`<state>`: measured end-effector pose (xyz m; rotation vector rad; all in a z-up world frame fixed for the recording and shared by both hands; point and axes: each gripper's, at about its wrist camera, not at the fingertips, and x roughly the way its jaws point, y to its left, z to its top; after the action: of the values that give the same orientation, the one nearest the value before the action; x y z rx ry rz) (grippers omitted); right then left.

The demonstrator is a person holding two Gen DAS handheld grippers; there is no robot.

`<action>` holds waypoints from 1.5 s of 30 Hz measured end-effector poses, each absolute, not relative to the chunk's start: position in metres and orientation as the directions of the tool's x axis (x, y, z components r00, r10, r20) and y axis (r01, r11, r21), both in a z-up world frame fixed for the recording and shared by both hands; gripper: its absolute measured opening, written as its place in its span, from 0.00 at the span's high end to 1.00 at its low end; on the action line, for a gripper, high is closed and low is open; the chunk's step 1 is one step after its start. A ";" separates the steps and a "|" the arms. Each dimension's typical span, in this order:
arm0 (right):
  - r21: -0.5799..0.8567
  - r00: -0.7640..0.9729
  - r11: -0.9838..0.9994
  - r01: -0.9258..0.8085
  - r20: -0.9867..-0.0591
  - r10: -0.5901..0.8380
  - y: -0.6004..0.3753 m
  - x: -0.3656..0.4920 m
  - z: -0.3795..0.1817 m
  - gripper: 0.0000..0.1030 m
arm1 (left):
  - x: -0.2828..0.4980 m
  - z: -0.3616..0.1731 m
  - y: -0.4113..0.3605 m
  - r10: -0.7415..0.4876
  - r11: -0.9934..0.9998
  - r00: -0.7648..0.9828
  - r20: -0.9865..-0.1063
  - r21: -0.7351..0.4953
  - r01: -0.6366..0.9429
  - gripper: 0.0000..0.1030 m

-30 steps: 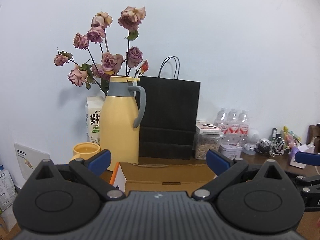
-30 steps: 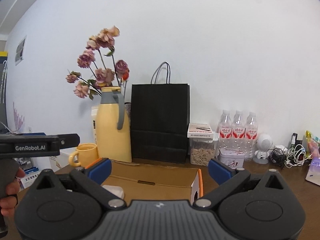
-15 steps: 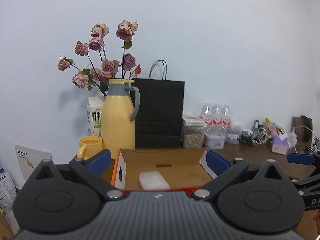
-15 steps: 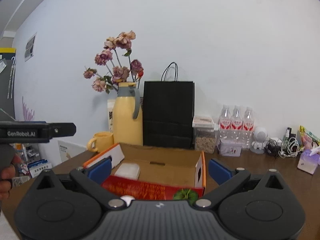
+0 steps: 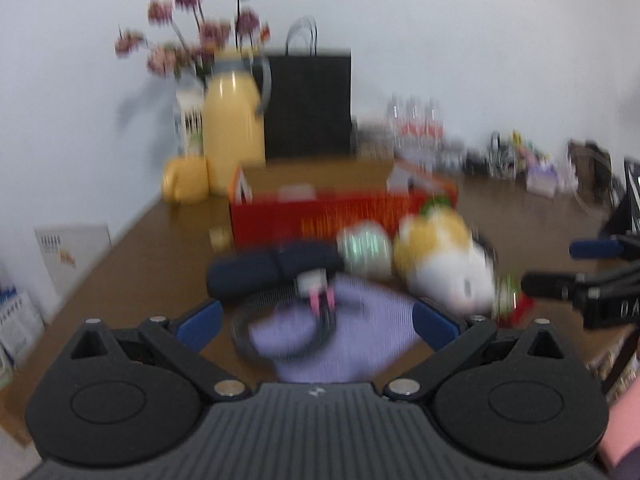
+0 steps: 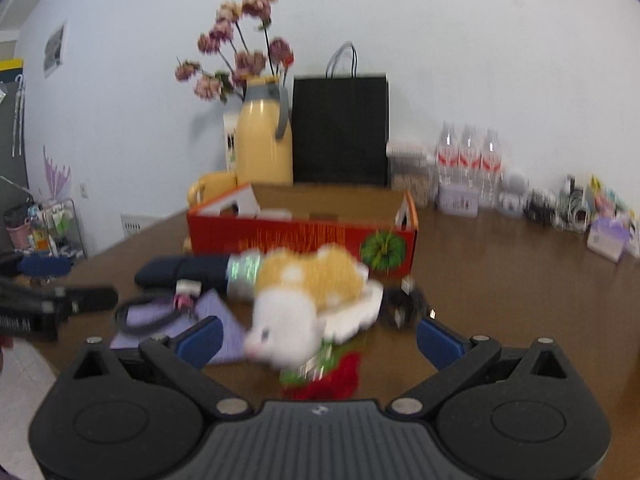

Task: Organize objects
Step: 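Grasp the white round disc on the lilac cloth with the left tool, then grasp the red fabric rose beside the plush sheep with the right tool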

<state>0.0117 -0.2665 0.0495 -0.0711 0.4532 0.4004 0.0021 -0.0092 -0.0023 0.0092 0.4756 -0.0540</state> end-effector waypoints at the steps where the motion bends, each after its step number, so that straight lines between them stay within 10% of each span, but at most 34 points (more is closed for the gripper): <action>1: 0.030 0.815 0.920 -0.390 -0.454 0.360 -0.266 0.010 0.043 0.00 | 0.000 -0.011 -0.009 -0.052 0.999 0.872 -0.488 -0.017 0.050 0.00; 9: 0.035 0.768 0.920 -0.389 -0.539 0.346 -0.261 0.005 0.012 0.00 | 0.000 -0.045 -0.013 -0.058 0.998 0.813 -0.579 -0.036 0.045 0.17; 12: 0.036 0.772 0.923 -0.383 -0.537 0.341 -0.262 0.007 0.012 0.00 | -0.002 -0.043 -0.019 -0.071 0.997 0.823 -0.564 -0.020 0.073 0.61; 36: -0.051 0.784 0.912 -0.407 -0.531 0.320 -0.257 0.038 0.006 0.01 | -0.011 -0.035 0.010 -0.022 0.998 0.841 -0.541 -0.067 -0.017 0.61; 41: -0.058 0.772 0.896 -0.439 -0.534 0.344 -0.253 0.050 0.003 0.14 | -0.010 -0.033 0.018 -0.009 0.996 0.846 -0.533 -0.079 -0.039 0.61; 45: -0.052 0.757 0.883 -0.467 -0.540 0.368 -0.252 0.055 -0.001 0.53 | -0.007 -0.032 0.023 -0.008 0.995 0.852 -0.524 -0.087 -0.044 0.61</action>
<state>0.0554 -0.2520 -0.0012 -0.1887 0.5467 0.4582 -0.0070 0.0232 -0.0321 -0.0968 0.5514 0.0194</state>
